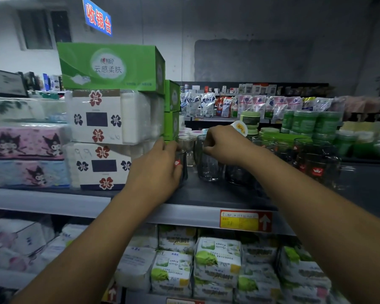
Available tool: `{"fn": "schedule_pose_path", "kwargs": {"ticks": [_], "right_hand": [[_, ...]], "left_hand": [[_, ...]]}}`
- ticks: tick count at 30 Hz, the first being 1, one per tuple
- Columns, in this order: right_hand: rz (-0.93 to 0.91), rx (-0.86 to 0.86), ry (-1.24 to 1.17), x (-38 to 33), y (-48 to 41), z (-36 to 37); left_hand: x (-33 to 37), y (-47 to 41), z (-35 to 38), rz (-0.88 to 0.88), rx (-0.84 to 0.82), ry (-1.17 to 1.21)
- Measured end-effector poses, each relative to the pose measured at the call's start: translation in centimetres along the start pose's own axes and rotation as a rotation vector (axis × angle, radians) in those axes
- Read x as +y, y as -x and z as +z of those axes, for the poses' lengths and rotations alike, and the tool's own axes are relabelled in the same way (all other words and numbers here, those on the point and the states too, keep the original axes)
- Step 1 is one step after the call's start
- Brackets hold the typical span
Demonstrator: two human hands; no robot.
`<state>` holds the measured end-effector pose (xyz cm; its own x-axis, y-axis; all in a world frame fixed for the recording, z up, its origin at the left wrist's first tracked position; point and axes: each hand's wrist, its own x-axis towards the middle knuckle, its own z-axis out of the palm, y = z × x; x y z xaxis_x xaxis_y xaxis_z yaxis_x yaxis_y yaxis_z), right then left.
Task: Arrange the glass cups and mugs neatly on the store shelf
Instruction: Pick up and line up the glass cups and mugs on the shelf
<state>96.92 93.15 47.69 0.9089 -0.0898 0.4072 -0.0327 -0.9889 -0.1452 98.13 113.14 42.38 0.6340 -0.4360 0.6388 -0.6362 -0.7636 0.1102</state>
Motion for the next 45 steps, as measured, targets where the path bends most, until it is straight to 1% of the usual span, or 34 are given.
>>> {"fn": "schedule_pose_path", "kwargs": {"ticks": [5,11,14,17,22,25,28,31,35,40,45], "right_hand": [[-0.055,0.038,-0.087,-0.4,2.0,-0.2],[-0.023,0.131,-0.194,-0.7,5.1,-0.2],[-0.041,0.191,-0.186,-0.5,6.7,-0.3],[-0.013,0.205,-0.133,-0.2,7.9,-0.5],[0.069,0.184,-0.022,-0.9,7.2,-0.2],[0.153,0.135,-0.056,-1.5,5.7,-0.4],[0.201,0.063,-0.077,-1.5,4.7,-1.1],[0.186,0.005,-0.142,-1.2,4.8,-2.1],[0.135,-0.058,-0.38,-0.8,5.5,-2.8],[0.128,-0.046,-0.334,-0.4,6.1,-2.9],[0.155,-0.099,-0.334,-0.3,6.1,-4.1]], "left_hand": [[-0.2,1.4,-0.6,-0.039,0.051,0.008],[-0.9,2.8,-0.7,-0.043,0.103,0.041],[-1.4,3.0,-0.6,-0.055,0.124,0.05],[-1.9,3.1,-0.5,-0.059,0.141,0.054],[-2.0,3.4,-0.2,-0.068,0.165,0.03],[-2.0,3.5,0.0,-0.087,0.168,0.038],[-1.8,3.6,0.2,-0.108,0.176,0.126],[-1.8,3.7,0.4,-0.086,0.194,0.223],[-2.1,3.8,0.5,-0.075,0.207,0.26],[-2.4,3.8,0.6,-0.062,0.205,0.281],[-2.5,3.7,0.6,-0.071,0.205,0.293]]}}
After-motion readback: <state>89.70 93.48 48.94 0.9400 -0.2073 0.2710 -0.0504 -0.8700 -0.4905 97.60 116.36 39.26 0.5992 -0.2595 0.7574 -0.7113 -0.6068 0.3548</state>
